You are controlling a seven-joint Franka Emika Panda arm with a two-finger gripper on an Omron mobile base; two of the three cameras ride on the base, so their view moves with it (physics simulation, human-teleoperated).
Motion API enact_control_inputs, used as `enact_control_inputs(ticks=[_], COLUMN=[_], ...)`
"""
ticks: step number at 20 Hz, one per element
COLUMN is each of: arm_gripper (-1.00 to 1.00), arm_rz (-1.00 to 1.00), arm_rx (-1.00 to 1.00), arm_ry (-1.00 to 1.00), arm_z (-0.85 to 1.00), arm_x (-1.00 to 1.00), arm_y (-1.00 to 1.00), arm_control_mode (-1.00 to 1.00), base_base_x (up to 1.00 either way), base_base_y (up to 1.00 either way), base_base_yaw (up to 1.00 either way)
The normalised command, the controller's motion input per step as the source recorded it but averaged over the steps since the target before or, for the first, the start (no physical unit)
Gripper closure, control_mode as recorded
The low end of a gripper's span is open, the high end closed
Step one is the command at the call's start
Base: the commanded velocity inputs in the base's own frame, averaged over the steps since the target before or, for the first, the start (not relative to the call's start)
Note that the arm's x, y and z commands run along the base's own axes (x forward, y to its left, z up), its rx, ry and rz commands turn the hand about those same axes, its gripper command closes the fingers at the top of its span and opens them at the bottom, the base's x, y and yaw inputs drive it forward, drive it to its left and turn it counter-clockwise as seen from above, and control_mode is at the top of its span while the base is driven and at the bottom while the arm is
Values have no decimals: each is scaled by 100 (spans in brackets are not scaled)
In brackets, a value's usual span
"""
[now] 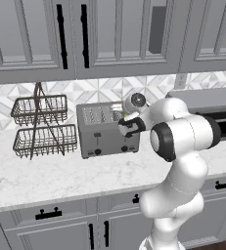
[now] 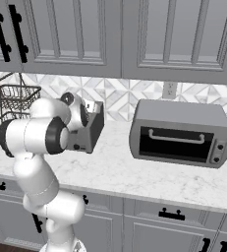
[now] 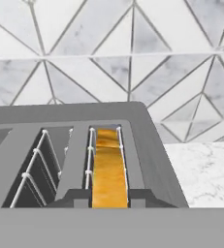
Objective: Start the toaster. Once the lever pops up, take the bread to the plate on the dining counter.
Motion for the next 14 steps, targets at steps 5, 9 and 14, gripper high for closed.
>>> enact_control_inputs(ticks=[5, 9, 14], arm_gripper=[100, 100, 100], arm_rz=[0, 0, 0], arm_rx=[4, 7, 12], arm_ry=[-14, -10, -1], arm_z=[42, 83, 86], arm_x=[-20, -15, -34], arm_y=[0, 0, 0], arm_control_mode=[-100, -100, -100], base_base_x=[0, 0, 0], base_base_y=[0, 0, 0], base_base_yaw=[0, 0, 0])
